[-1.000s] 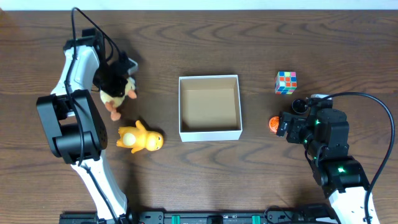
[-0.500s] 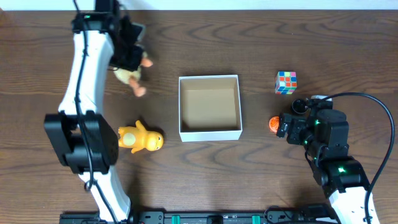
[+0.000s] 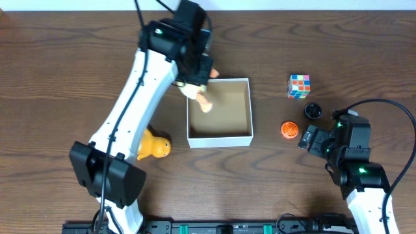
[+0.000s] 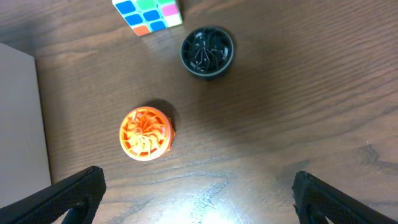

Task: Pack container
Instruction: 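Carry the plush duck with the left gripper into the white box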

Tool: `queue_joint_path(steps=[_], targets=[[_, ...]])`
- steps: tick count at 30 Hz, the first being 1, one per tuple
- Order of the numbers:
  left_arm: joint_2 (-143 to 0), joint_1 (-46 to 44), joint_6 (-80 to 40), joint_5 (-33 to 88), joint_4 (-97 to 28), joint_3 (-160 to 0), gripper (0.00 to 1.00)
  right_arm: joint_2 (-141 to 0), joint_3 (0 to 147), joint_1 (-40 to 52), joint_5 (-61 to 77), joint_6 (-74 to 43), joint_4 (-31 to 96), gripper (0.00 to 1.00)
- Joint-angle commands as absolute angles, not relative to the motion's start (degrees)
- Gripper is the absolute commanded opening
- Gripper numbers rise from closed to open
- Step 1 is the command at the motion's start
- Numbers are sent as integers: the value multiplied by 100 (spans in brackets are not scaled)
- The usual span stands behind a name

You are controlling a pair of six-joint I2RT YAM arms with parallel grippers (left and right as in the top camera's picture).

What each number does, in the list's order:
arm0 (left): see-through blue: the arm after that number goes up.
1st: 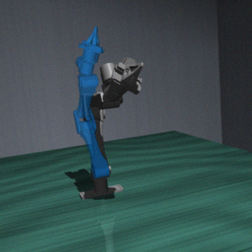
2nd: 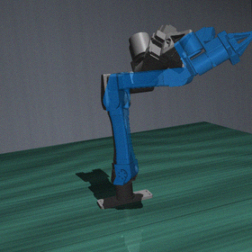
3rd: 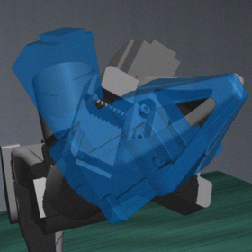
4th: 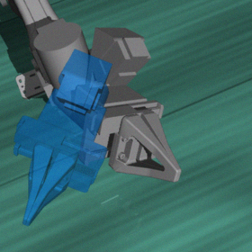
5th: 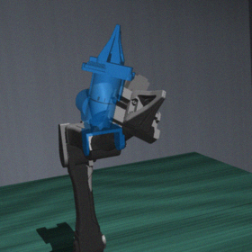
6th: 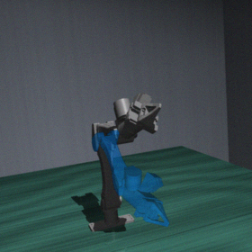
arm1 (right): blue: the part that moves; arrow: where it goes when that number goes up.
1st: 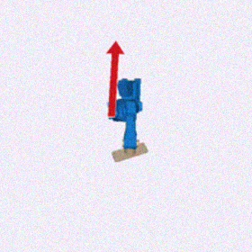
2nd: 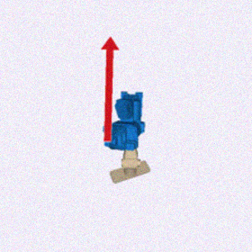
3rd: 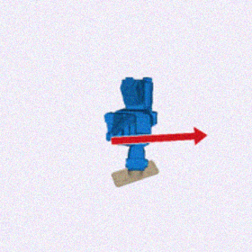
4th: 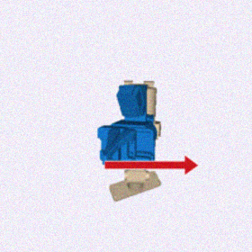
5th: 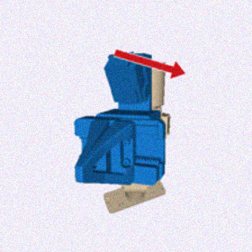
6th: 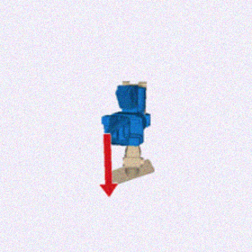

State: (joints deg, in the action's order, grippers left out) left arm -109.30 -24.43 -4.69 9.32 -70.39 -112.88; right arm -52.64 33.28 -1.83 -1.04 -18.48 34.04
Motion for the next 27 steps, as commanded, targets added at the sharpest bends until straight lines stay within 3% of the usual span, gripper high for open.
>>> queue_joint_path(steps=[1,13,27], targets=[[-11010,-2672,-1081,982,-7065,-11336,6,-5328,3465,-242,-106,-1922,3411,99],[-11157,-2735,-1299,987,-6726,-10473,6,-5325,3465,-242,-108,-1706,3428,99],[-11157,-2727,-1227,961,-5465,-9205,6,-5325,3465,-242,-106,-1706,3433,99]])
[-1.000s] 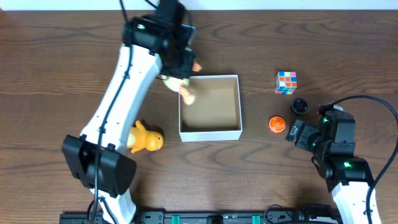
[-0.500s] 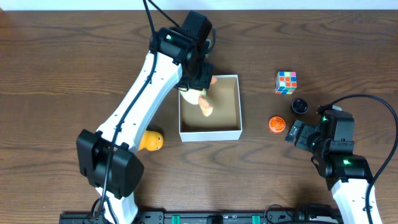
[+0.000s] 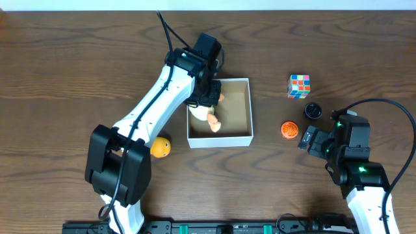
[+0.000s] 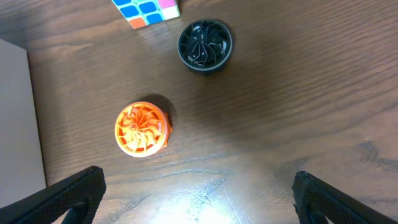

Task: Pack container
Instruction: 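Carry the plush duck with the left gripper into the white box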

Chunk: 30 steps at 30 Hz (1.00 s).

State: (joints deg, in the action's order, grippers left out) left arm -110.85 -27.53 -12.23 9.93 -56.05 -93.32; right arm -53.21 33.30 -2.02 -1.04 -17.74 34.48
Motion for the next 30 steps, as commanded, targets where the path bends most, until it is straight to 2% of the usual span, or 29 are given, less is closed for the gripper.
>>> queue_joint_path(steps=[1,8,30], targets=[[-11157,-2718,-1208,954,-5391,-9166,6,-5325,3465,-242,-106,-1706,3433,99],[-11181,-2615,-923,915,-4923,-8829,6,-5325,3465,-242,-106,-1706,3459,99],[-11734,-2423,-860,661,-4737,-8818,6,-5325,3465,-242,-106,-1708,3503,99]])
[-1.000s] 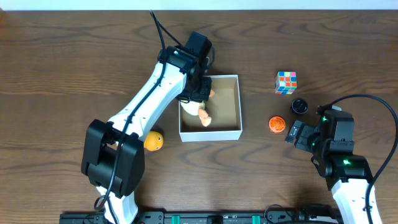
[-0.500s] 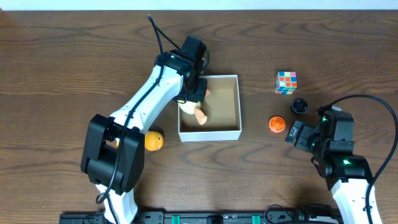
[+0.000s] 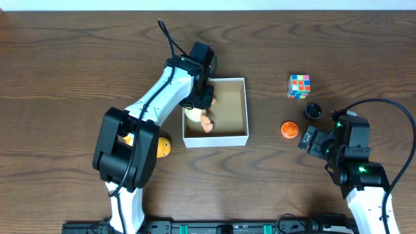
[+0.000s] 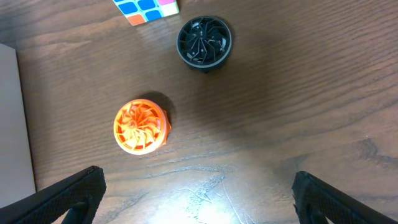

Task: Pack container
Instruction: 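Carry the plush duck with the left gripper into the white box, then lower the duck into the box and open the left gripper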

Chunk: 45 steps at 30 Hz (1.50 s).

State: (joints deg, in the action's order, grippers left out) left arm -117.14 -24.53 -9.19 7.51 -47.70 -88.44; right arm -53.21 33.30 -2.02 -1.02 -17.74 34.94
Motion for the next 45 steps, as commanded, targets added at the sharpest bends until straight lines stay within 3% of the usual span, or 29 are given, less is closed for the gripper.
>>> queue_joint_path(steps=[1,6,8,14,17,19,23,33,40,45], targets=[[-11734,-2423,-860,661,-4722,-8818,6,-5325,3465,-242,-106,-1708,3500,99],[-11734,-2423,-860,661,-4724,-8818,8,-5325,3465,-242,-106,-1708,3514,99],[-11734,-2423,-860,661,-4724,-8818,30,-5325,3465,-242,-106,-1708,3522,99],[-11734,-2423,-862,661,-4724,-8818,35,-5325,3465,-242,-108,-1708,3553,99],[-11734,-2423,-862,661,-4724,-8818,56,-5325,3465,-242,-108,-1708,3559,99],[-11734,-2423,-862,661,-4724,-8818,58,-5325,3465,-242,-108,-1706,3559,99],[-11727,-2423,-862,661,-4724,-8820,76,-5325,3465,-242,-110,-1706,3559,99],[-11590,-2423,-862,659,-4729,-8853,82,-5325,3465,-242,-148,-1662,3559,99],[-11043,-2504,-860,259,-4766,-8871,100,-5325,3465,-242,-150,-1647,3559,99],[-10582,-2606,-860,231,-4770,-8873,98,-5325,3465,-242,-150,-1599,3559,99]])
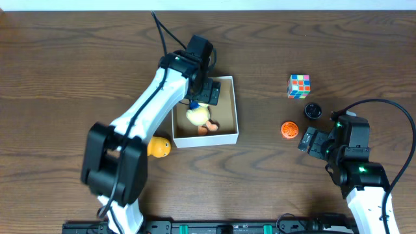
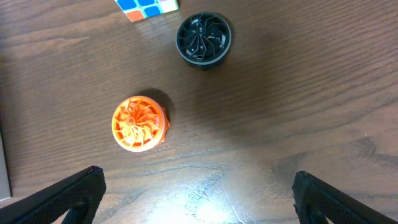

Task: Pack container
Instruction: 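Lower the duck into the box and open the left gripper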

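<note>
The white cardboard box (image 1: 229,110) sits left of the table's middle. A pale yellow duck toy (image 1: 197,117) with orange feet lies inside it. My left gripper (image 1: 207,96) reaches into the box's far end, just above the duck; whether its fingers still hold the duck is hidden. An orange-yellow toy (image 1: 158,147) lies outside the box's left wall. On the right are an orange ribbed disc (image 2: 138,123), a black ribbed disc (image 2: 204,38) and a colour cube (image 2: 147,7). My right gripper (image 2: 199,199) hovers open just short of the orange disc, holding nothing.
Dark wooden table (image 1: 338,45) all round. The colour cube (image 1: 299,85), black disc (image 1: 313,110) and orange disc (image 1: 289,129) cluster between the box and my right arm. The left arm stretches diagonally from the front left to the box.
The box has shifted further left, out of the right wrist view. The duck now lies nearer the box's middle. My left gripper sits slightly higher. The right gripper has barely moved.
My left gripper first held the duck over the box's far left corner. Then it was lower inside the box, and later the duck lay on the box floor. Across these moments the box slid left. My right gripper stayed open near the orange disc throughout.
</note>
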Tool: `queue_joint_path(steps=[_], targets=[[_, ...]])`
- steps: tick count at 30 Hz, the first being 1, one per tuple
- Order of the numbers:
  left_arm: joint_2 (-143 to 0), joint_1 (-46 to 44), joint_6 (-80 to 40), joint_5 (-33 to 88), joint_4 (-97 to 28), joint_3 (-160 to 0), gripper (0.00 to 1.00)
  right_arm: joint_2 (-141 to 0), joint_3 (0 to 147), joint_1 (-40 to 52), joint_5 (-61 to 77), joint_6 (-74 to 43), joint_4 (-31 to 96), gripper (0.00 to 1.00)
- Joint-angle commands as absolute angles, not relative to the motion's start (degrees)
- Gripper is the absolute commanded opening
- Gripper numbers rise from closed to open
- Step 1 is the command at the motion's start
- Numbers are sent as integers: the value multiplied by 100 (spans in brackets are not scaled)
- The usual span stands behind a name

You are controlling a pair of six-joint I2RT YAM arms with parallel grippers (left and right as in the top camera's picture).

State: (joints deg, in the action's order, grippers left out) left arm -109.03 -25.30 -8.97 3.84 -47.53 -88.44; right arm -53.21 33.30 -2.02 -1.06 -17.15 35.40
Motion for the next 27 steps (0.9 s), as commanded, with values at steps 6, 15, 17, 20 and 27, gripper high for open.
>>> queue_joint_path(steps=[6,15,17,20,27], targets=[[-10462,-2783,-709,845,-4882,-8873,98,-5325,3465,-242,-150,-1599,3562,99],[-10698,-2971,-556,1385,-5072,-8860,92,-5325,3465,-242,-148,-1599,3564,99],[-10753,-3000,-550,1396,-5068,-8847,90,-5325,3465,-242,-148,-1599,3566,99],[-10842,-2998,-526,1398,-5068,-8833,84,-5325,3465,-242,-148,-1599,3566,99],[-11190,-2998,-447,1535,-5048,-8833,70,-5325,3465,-242,-150,-1599,3564,99]])
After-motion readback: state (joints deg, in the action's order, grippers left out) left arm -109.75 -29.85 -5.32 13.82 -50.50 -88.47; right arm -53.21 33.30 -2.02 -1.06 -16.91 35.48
